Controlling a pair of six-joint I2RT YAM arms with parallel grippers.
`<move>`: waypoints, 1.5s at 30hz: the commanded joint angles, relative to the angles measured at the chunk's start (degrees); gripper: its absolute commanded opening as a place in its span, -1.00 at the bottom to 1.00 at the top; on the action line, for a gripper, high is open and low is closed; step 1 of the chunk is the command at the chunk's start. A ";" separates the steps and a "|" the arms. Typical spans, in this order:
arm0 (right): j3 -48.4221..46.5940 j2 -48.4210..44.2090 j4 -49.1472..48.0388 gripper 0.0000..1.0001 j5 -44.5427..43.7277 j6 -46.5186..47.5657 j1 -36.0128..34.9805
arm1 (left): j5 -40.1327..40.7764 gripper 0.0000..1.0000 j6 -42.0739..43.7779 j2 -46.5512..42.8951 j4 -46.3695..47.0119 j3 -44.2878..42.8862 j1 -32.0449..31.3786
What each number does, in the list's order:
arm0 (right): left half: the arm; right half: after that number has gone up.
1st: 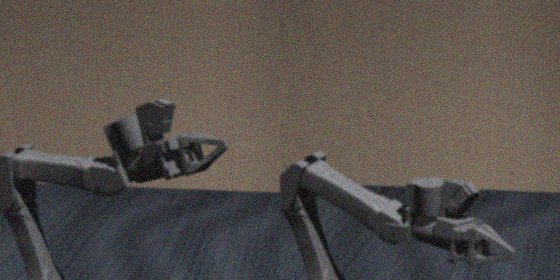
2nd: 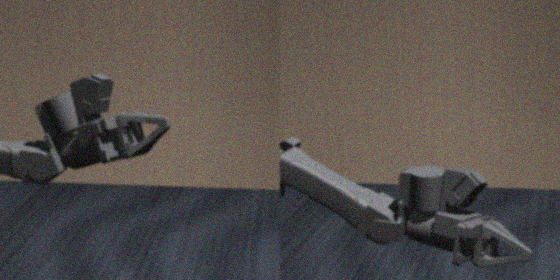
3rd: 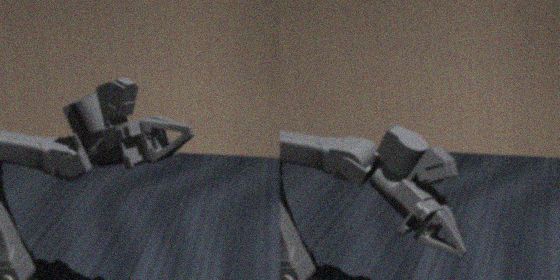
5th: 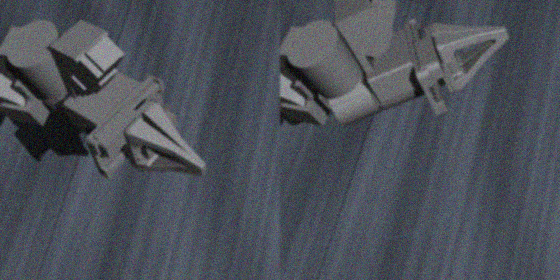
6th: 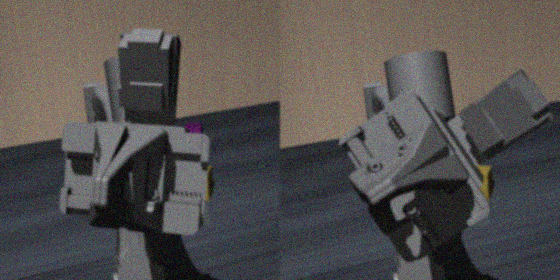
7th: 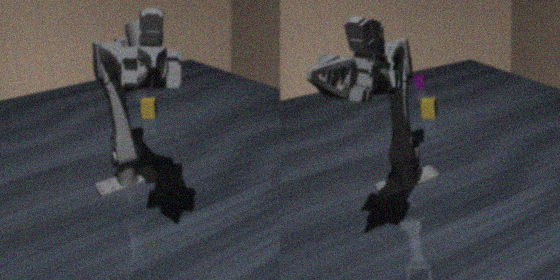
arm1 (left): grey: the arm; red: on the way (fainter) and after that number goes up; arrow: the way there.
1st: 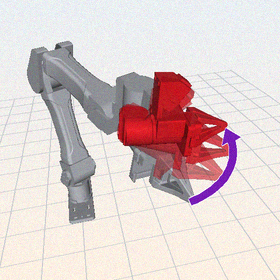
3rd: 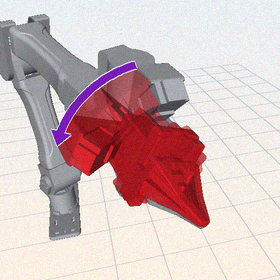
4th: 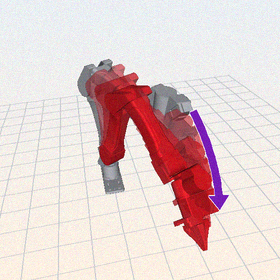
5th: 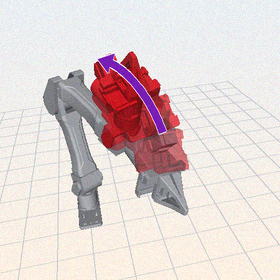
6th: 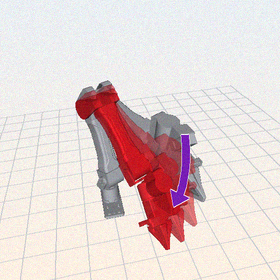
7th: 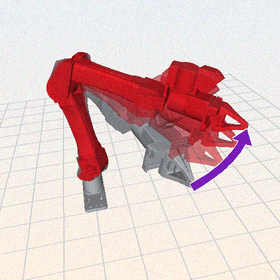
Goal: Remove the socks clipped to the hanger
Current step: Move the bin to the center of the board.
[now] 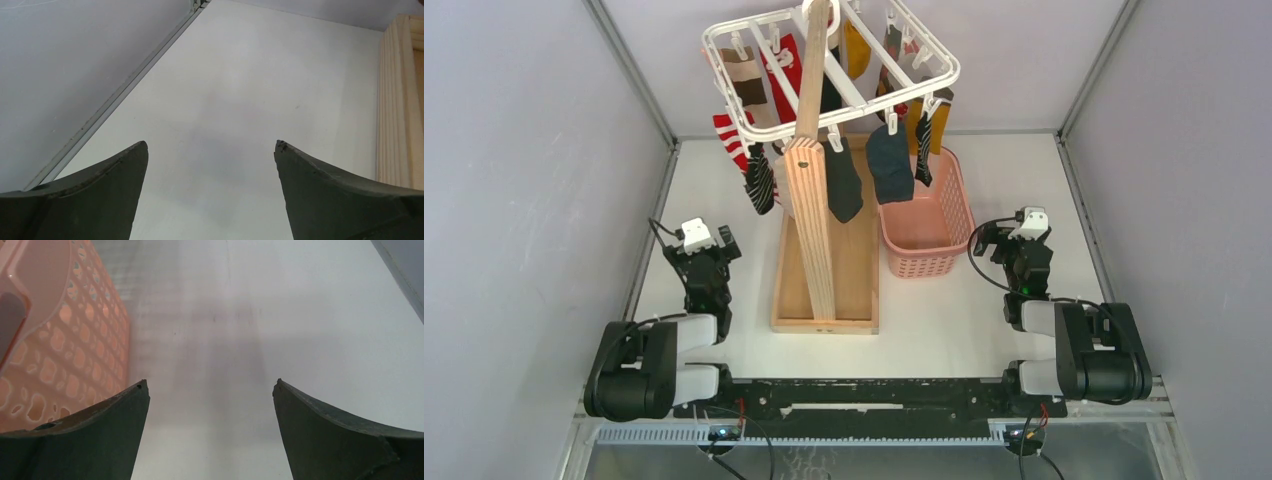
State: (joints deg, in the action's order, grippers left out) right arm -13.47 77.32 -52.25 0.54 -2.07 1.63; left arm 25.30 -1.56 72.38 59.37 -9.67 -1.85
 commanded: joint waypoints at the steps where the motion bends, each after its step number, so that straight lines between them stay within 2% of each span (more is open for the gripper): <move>1: -1.73 0.29 -1.05 0.99 0.25 -0.81 -0.12 | 0.36 1.00 -0.68 0.00 2.76 -0.73 0.45; 19: -1.68 0.20 -1.15 0.99 0.26 -0.81 -0.13 | 0.32 0.99 -0.64 -0.17 2.83 -0.72 0.44; 28: -1.38 -1.03 -0.94 0.99 -1.40 -1.38 -0.16 | -4.84 1.00 3.46 -3.62 7.86 3.10 -1.03; 31: -0.91 -4.17 0.79 0.99 -2.88 -1.33 -0.48 | -5.63 0.99 3.82 -9.25 3.44 3.92 -1.34; 36: -1.75 -9.99 7.68 0.99 -6.02 0.76 -3.86 | -10.53 1.00 2.11 -20.82 -12.69 1.66 -1.51; 41: -2.69 -17.64 16.63 0.99 -7.16 1.91 -6.80 | -7.56 0.99 2.78 -30.06 -19.97 1.90 -6.23; 45: -4.79 -27.68 26.28 0.99 -7.19 0.58 -7.38 | -7.64 1.00 -0.37 -36.32 -26.09 0.65 -9.72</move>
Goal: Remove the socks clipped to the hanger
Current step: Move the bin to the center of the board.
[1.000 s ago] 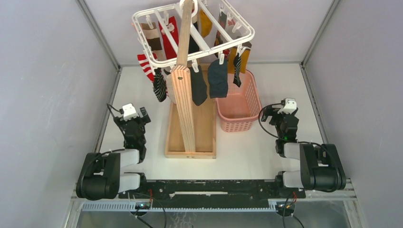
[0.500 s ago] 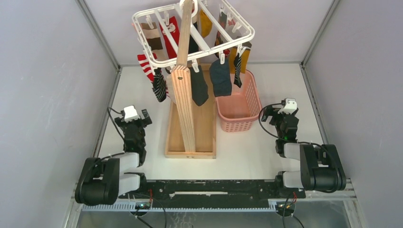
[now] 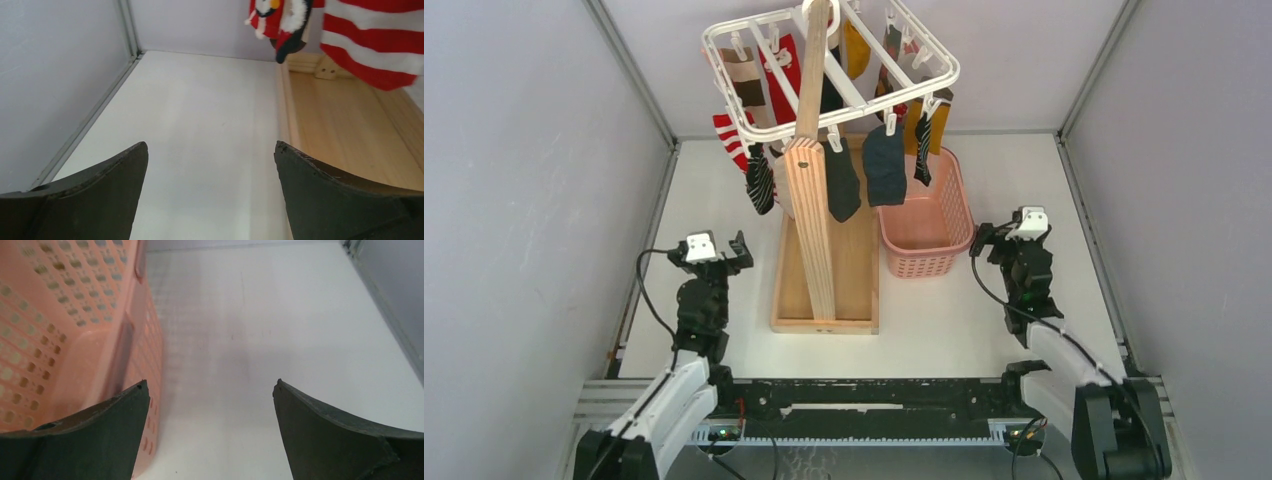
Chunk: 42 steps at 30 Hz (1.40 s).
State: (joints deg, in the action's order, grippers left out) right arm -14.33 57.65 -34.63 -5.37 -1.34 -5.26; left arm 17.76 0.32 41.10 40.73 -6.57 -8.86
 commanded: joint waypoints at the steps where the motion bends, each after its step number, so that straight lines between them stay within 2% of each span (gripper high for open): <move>1: -4.67 -10.38 11.21 0.99 -1.43 -0.52 -0.58 | -0.02 1.00 -3.01 -6.21 -9.58 -3.14 -3.09; 8: -10.31 -26.34 26.47 0.99 -5.16 -7.64 -0.63 | -0.32 1.00 -9.53 -13.11 -22.13 -9.90 -4.24; 10: -12.72 -28.24 30.74 0.99 -5.49 -9.42 -0.58 | -0.67 0.99 -10.77 -14.18 -24.71 -11.83 -5.26; 17: -27.44 -26.28 47.87 0.99 3.31 -15.04 -0.63 | -5.01 0.99 -17.71 -15.32 -28.60 -18.77 -5.98; 20: -32.58 -24.55 52.11 0.99 8.09 -17.00 -0.56 | -6.61 1.00 -21.92 -13.57 -28.76 -21.33 -6.08; 25: -33.98 -23.85 50.89 0.99 21.41 -19.81 0.33 | -7.67 1.00 -29.21 -9.49 -36.64 -28.21 -6.08; 29: -33.66 -21.47 47.57 0.99 32.74 -24.22 2.53 | -13.47 1.00 -30.84 -8.13 -37.15 -29.90 -6.31; 32: -33.81 -18.59 49.06 0.99 36.81 -25.75 4.54 | -17.16 0.99 -29.32 -8.40 -39.47 -31.34 -6.43; 34: -33.06 -17.31 49.76 0.99 43.02 -24.24 5.91 | -16.78 1.00 -29.14 -9.89 -40.36 -31.26 -6.43; 38: -29.14 -16.45 47.50 0.99 44.45 -25.05 6.62 | -16.80 0.99 -29.97 -13.84 -43.28 -29.23 -6.43; 42: -27.34 -14.15 47.55 0.99 42.95 -25.75 7.00 | -15.59 0.99 -32.07 -12.91 -48.04 -29.10 -6.39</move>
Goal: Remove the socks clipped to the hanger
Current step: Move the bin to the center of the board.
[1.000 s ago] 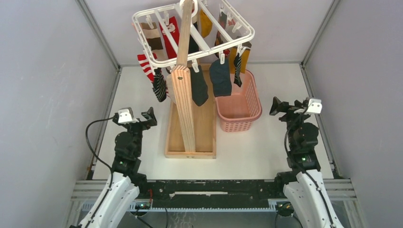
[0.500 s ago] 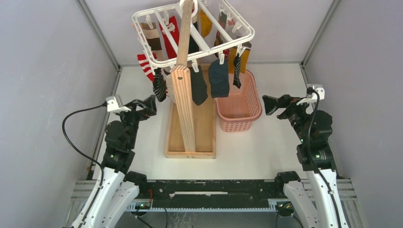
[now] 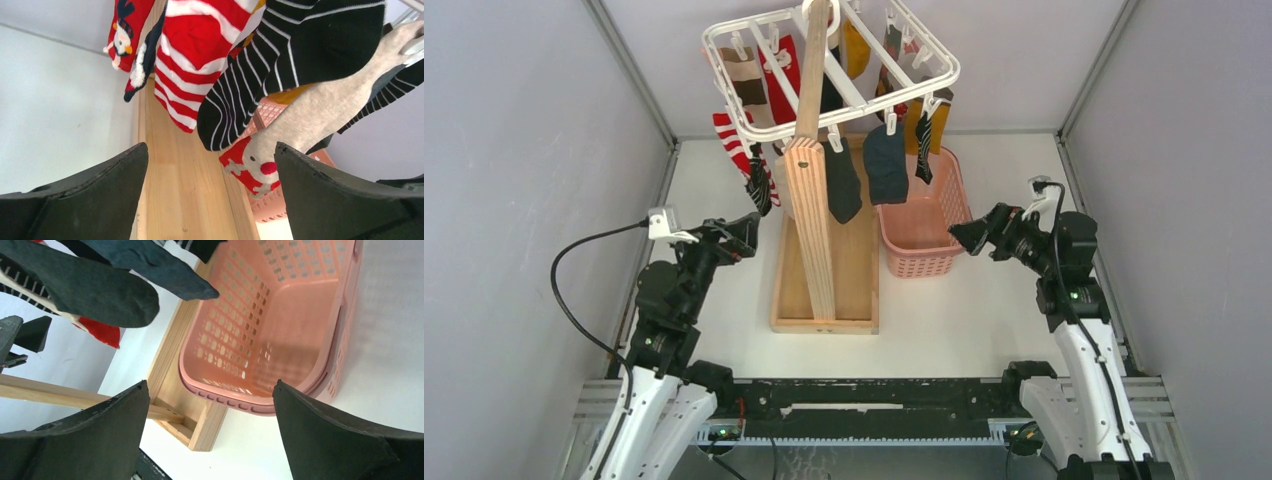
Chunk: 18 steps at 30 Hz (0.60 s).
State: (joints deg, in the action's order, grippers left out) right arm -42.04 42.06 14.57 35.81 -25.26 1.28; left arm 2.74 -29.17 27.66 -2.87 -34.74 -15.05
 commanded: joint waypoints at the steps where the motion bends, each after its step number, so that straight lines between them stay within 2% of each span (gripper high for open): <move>1: 0.38 2.41 -1.38 0.99 1.79 -1.81 0.54 | -0.80 0.99 -2.95 0.87 -4.25 -0.41 -0.21; 4: 0.38 4.61 0.02 0.99 -0.33 -1.59 0.57 | -0.17 0.99 -5.27 1.97 -4.12 1.21 -0.16; 7: 1.64 5.07 0.29 0.99 -3.25 -1.42 0.57 | 4.97 1.00 -11.25 4.18 -8.57 1.31 -0.11; 11: 3.79 3.34 0.02 0.99 -8.84 -1.19 0.39 | 1.25 1.00 -10.98 7.49 -6.11 2.66 0.02; 18: 1.70 5.15 6.35 0.99 -15.62 0.71 -0.07 | -2.23 1.00 -12.52 9.69 -1.29 5.10 -0.04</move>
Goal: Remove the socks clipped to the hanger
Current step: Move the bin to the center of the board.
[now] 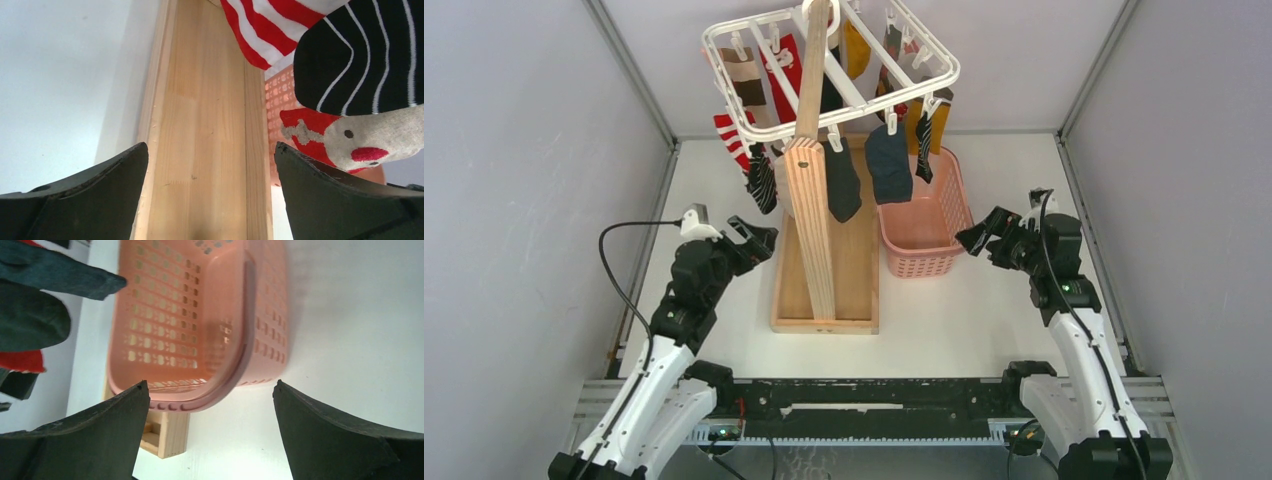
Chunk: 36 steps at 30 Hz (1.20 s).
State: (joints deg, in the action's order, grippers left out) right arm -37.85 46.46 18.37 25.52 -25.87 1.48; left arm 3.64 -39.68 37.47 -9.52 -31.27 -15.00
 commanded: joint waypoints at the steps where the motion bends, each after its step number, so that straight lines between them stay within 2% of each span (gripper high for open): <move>1: -2.50 0.82 2.71 0.99 -5.83 1.58 -0.63 | -3.19 0.99 -2.18 -0.35 7.11 2.55 -0.03; 4: -2.77 0.47 3.47 0.99 -7.85 2.55 -2.75 | -4.31 1.00 -3.21 -2.68 11.28 5.63 -0.11; 8: -4.60 -1.06 5.86 0.95 -14.44 3.84 -9.86 | -5.15 0.99 -3.51 -3.31 6.78 4.48 -0.43; 11: -7.14 -2.20 8.61 0.91 -22.79 4.16 -17.95 | -5.09 0.85 -2.29 -2.06 2.40 2.36 -2.56; 15: -10.78 -2.50 11.45 0.84 -32.94 4.31 -30.56 | -0.93 0.58 -3.16 -3.20 -1.86 1.72 -6.84; 21: -12.39 0.49 8.74 0.70 -37.17 5.83 -46.97 | 6.57 0.34 -5.98 -4.06 -7.02 2.22 -13.35; 23: -13.35 3.85 8.47 0.68 -41.98 6.26 -51.47 | 7.86 0.32 -6.91 -4.00 -7.09 3.15 -14.89; 26: -15.17 10.87 7.71 0.67 -48.69 7.83 -54.74 | 9.62 0.32 -7.74 -3.68 -6.92 4.07 -16.56; 31: -20.19 22.46 5.57 0.83 -66.12 11.67 -58.86 | 11.36 0.33 -7.33 -3.00 -7.82 3.40 -18.18; 36: -23.36 28.27 1.05 0.89 -68.89 15.78 -57.94 | 12.25 0.34 -6.60 -3.61 -8.58 3.14 -18.80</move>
State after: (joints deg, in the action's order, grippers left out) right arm -57.56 72.90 25.45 -35.66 -15.07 -56.99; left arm 13.69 -46.52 34.50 -18.15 -26.35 -33.19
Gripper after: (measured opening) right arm 0.937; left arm 0.669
